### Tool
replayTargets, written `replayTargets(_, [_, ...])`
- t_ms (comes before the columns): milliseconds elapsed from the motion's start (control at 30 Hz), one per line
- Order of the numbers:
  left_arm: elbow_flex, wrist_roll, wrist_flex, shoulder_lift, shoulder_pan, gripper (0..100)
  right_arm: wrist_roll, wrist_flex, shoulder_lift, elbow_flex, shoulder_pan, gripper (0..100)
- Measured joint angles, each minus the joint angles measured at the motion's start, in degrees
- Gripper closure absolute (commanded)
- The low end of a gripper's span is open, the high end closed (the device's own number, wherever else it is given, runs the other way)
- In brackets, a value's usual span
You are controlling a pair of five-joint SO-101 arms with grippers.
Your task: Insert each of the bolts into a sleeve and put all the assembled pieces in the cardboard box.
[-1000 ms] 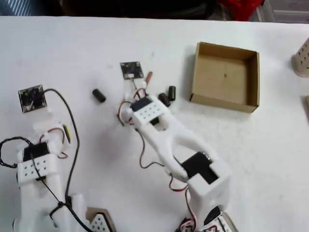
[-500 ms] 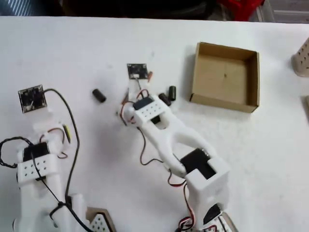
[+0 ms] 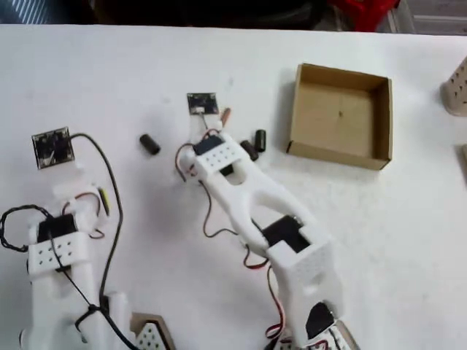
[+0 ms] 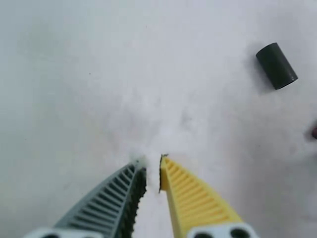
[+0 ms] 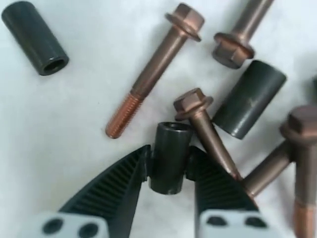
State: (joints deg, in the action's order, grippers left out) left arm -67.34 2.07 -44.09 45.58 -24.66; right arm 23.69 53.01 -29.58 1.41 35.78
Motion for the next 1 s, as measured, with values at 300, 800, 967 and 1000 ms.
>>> replayTargets(300, [0.00,0.00,0.00,0.00,0.00,92,0.00,3.43,1.14,0.35,-0.18,98.2])
replayTargets(800, [-1.05,0.00,0.00,0.00,2.64,92,-7.65,9.58,34.55,-24.88,-3.34,98.1])
replayTargets(967, [-2.11,0.00,1.05,0.00,4.57,92,-9.85,9.49,47.12,-37.98,-6.24,98.1])
replayTargets(1000, [-2.11,0.00,1.32,0.00,4.66,92,-11.60,8.70,49.49,-40.70,-7.21,98.1])
